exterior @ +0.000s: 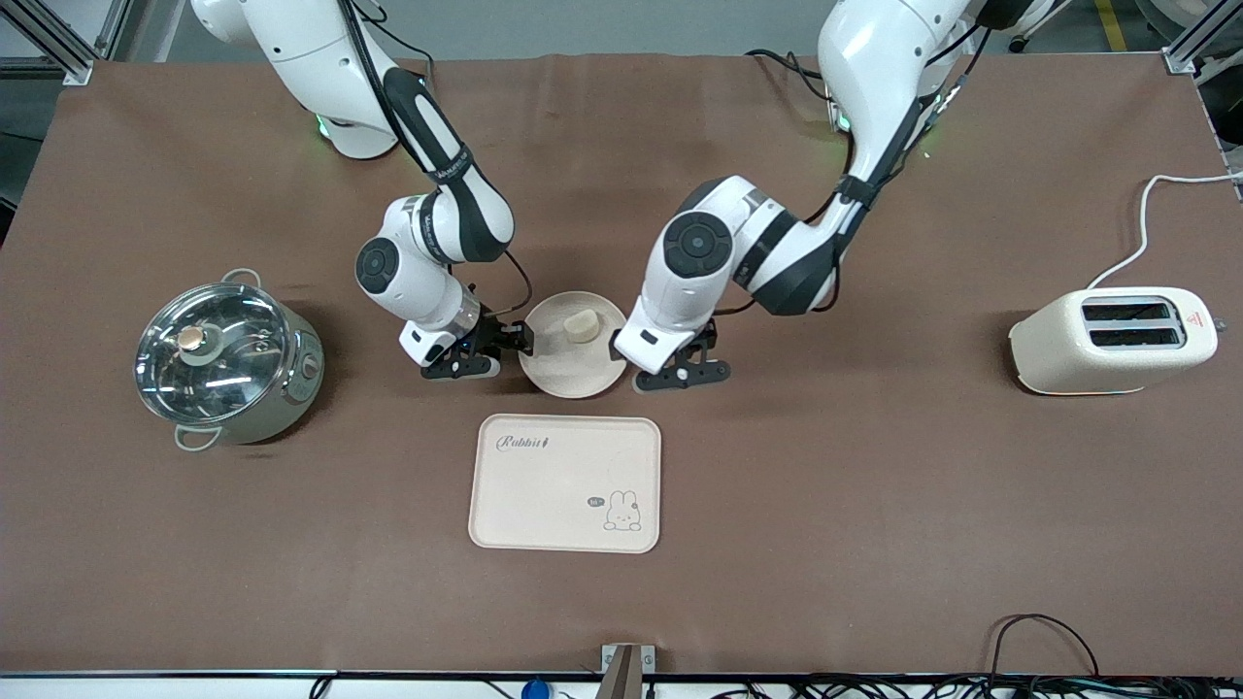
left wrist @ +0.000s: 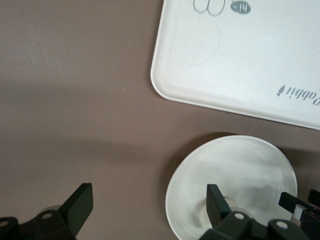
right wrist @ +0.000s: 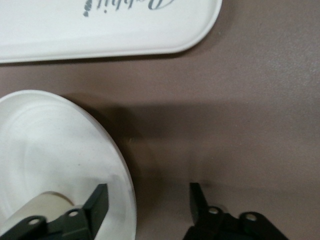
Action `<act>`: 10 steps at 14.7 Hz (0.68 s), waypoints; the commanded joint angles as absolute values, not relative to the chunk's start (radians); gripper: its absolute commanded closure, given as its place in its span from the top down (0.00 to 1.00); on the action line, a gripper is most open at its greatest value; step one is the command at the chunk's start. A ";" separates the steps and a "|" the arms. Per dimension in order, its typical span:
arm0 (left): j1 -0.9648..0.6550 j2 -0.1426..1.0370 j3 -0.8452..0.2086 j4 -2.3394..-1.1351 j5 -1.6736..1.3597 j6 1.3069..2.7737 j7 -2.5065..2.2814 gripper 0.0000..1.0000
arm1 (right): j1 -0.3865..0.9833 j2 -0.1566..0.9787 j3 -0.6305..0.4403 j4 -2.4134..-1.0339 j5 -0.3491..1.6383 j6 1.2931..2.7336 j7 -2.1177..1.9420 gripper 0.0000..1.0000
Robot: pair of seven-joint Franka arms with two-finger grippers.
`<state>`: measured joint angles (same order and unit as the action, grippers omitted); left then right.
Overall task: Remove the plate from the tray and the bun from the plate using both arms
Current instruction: 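Reach the left gripper to the bun while the right gripper releases, then grasp the bun with the left gripper while the right gripper withdraws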
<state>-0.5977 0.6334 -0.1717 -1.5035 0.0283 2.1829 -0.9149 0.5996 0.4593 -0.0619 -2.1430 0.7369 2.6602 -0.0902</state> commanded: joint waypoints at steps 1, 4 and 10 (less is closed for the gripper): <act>-0.643 0.650 -0.167 -1.500 0.041 2.213 -1.015 0.99 | 0.522 0.344 -0.061 -2.154 0.758 2.495 -0.106 1.00; -0.701 0.695 -0.166 -1.497 0.043 2.282 -1.130 0.92 | 0.456 0.263 -0.064 -2.149 0.743 2.385 -0.109 1.00; -0.790 0.793 -0.153 -1.489 0.044 2.437 -1.298 0.84 | 0.223 0.062 -0.095 -2.102 0.489 2.102 -0.094 1.00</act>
<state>-0.7761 0.7677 -0.1669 -1.5042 0.0283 2.4002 -1.2628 0.3166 0.1637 -0.0980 -2.1095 0.5935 2.2289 -0.0969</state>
